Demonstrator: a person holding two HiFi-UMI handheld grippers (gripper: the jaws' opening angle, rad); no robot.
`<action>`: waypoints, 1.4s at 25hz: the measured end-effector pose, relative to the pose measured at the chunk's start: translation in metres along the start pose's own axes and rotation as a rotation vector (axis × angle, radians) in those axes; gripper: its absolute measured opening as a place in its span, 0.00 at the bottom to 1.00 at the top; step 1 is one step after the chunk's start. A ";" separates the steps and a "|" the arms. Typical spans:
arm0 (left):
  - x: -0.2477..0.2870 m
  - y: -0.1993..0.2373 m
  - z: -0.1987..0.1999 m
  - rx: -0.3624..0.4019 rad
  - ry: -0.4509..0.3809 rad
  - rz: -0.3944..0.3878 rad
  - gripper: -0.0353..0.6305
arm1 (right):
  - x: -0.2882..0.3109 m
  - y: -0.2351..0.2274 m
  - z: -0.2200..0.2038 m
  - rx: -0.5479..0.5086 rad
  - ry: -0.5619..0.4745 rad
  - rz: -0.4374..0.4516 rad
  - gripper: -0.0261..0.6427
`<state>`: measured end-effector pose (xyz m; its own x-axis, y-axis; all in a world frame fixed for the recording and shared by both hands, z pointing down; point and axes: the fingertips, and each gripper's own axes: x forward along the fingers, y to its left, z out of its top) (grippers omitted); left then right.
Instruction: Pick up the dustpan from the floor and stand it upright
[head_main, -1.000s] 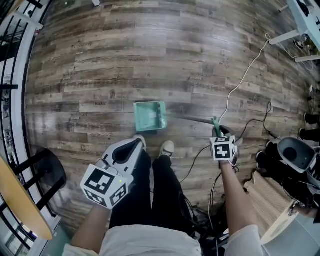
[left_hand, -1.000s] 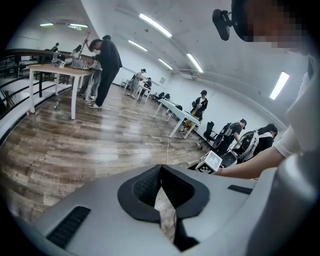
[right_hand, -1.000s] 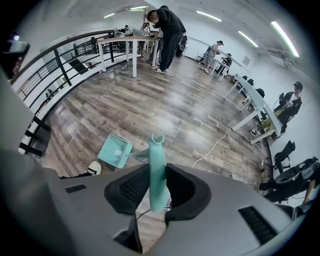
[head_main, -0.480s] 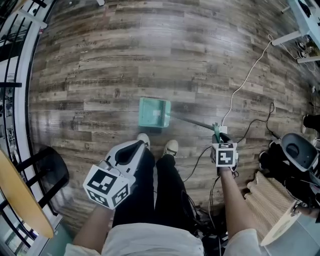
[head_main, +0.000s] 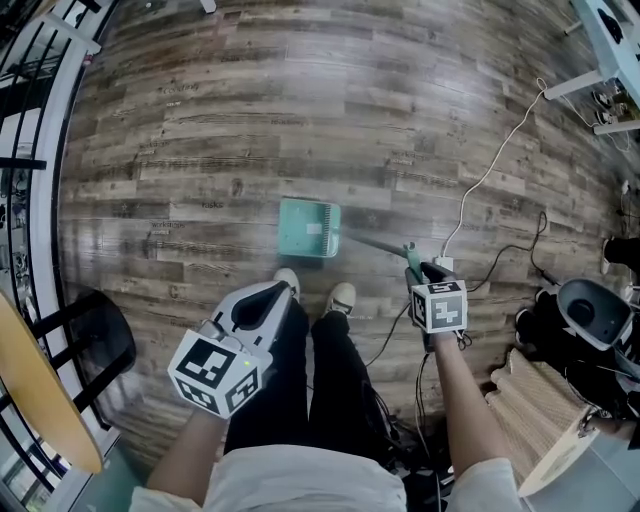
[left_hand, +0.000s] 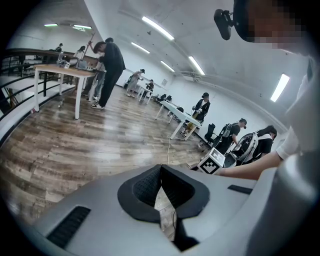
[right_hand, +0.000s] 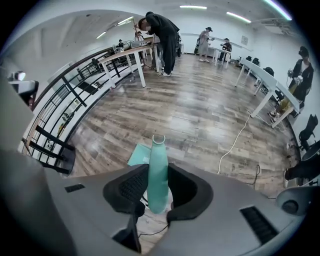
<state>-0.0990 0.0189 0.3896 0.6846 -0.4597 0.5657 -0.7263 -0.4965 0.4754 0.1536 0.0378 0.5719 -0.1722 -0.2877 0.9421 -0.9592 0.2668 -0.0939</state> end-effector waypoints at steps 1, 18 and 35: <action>-0.001 0.000 -0.001 0.000 -0.001 0.000 0.09 | 0.000 0.002 0.000 0.011 -0.002 0.009 0.24; -0.012 -0.005 -0.008 -0.001 -0.010 0.005 0.09 | -0.007 0.047 0.021 0.091 -0.081 0.135 0.23; -0.012 0.002 -0.011 -0.012 -0.010 0.007 0.09 | -0.003 0.097 0.047 0.110 -0.153 0.261 0.15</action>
<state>-0.1094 0.0316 0.3918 0.6799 -0.4706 0.5624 -0.7318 -0.4844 0.4794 0.0501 0.0211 0.5445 -0.4396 -0.3594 0.8231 -0.8951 0.2510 -0.3685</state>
